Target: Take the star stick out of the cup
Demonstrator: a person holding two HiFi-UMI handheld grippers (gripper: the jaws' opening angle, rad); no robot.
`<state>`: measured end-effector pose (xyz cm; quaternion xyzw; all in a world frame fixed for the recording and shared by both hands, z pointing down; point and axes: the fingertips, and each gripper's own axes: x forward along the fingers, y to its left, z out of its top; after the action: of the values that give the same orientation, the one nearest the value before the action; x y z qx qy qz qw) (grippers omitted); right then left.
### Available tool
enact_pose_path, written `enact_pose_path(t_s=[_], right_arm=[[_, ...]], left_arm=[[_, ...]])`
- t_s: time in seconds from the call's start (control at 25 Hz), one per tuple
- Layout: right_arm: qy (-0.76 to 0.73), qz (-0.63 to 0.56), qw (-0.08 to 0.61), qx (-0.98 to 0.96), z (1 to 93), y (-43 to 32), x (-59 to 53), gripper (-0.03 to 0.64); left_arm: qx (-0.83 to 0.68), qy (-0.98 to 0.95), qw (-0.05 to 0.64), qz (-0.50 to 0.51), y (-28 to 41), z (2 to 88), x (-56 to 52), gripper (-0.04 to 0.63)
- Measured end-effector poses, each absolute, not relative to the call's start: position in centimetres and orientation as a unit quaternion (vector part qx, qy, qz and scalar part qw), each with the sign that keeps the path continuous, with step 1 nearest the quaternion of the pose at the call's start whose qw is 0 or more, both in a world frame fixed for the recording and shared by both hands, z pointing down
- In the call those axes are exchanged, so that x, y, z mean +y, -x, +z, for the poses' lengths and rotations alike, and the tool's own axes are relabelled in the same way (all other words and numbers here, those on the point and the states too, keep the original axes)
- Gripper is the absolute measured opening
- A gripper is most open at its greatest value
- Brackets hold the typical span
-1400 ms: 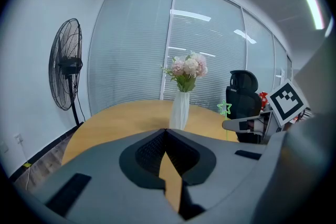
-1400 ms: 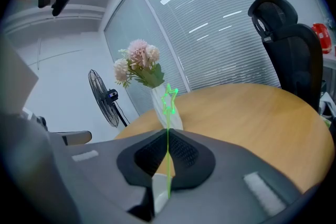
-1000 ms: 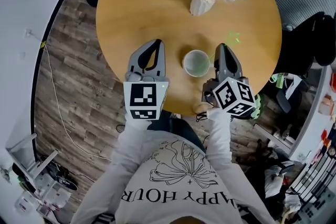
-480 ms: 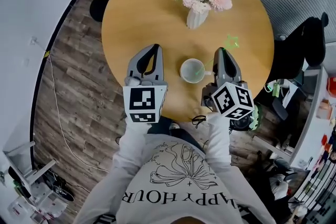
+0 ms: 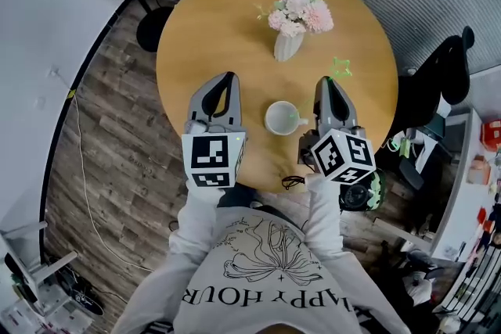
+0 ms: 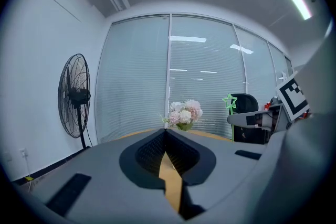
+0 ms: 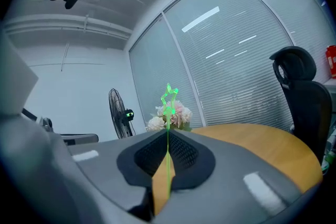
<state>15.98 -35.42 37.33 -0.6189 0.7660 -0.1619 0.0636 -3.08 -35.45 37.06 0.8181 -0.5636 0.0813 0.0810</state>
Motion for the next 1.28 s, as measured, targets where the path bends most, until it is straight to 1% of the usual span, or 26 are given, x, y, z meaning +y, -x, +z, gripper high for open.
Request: enact_pose_path(t_s=[0.88,1.28], right_arm=[[0.603,-0.115,0.086,0.785,31.9,-13.9,-35.0,0.015],[0.6,-0.103,0.087,0.788,31.0,-13.7,-34.5,0.015]], left_arm=[[-0.582,-0.811,0.038,0.042,4.9,31.5,-35.1,0.006],[-0.583,-0.811,0.033,0.039,5.1,31.0,-34.6,0.006]])
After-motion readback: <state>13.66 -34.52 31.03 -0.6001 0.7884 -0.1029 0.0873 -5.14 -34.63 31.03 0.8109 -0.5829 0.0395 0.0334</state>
